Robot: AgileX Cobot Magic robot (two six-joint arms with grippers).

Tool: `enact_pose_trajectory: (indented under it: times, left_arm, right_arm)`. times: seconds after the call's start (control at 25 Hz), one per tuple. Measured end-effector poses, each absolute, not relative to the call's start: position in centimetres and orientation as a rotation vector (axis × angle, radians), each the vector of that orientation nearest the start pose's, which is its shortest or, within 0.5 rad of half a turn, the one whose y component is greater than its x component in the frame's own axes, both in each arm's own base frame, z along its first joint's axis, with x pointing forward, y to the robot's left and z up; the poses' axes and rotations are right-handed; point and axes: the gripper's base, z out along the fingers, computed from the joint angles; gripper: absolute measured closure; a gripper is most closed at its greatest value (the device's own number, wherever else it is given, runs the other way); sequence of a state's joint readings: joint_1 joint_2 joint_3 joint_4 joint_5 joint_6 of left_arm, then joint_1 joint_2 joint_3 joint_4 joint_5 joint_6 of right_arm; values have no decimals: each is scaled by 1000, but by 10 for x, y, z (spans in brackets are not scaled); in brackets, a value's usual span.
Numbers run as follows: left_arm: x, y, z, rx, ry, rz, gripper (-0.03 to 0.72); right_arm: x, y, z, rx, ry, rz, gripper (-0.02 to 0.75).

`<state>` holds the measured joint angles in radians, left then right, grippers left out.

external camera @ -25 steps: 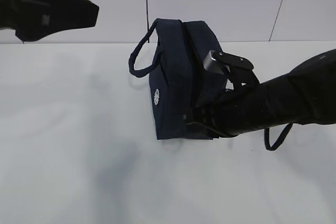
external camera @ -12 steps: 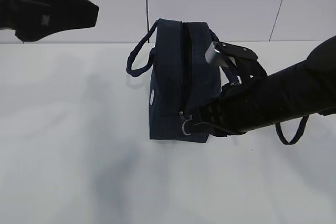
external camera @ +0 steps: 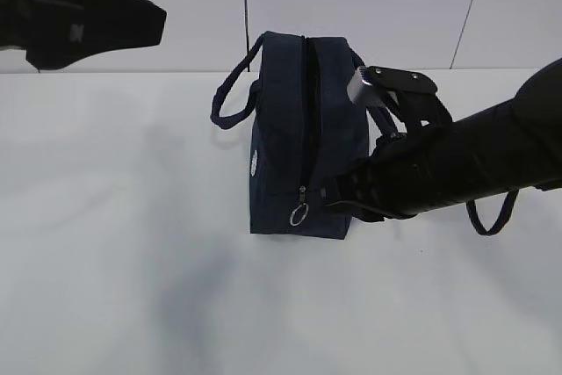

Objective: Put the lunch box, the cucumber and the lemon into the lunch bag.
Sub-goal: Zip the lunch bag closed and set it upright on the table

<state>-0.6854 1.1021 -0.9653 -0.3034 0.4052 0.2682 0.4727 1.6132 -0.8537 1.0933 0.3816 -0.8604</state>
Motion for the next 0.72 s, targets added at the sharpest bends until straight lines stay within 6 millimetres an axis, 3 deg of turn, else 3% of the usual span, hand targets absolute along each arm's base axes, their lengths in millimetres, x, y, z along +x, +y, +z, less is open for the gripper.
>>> enact_pose_trajectory:
  times: [0.16, 0.28, 0.72]
  left_arm:
    - [179, -160, 364, 750, 1909, -559, 370]
    - [179, -160, 364, 750, 1909, -559, 370]
    - [179, -160, 364, 750, 1909, -559, 370]
  right_arm:
    - [274, 175, 179, -401, 2506, 749, 447]
    - [279, 179, 163, -324, 2545, 781, 344]
    - [303, 193, 148, -176, 2528, 865, 315]
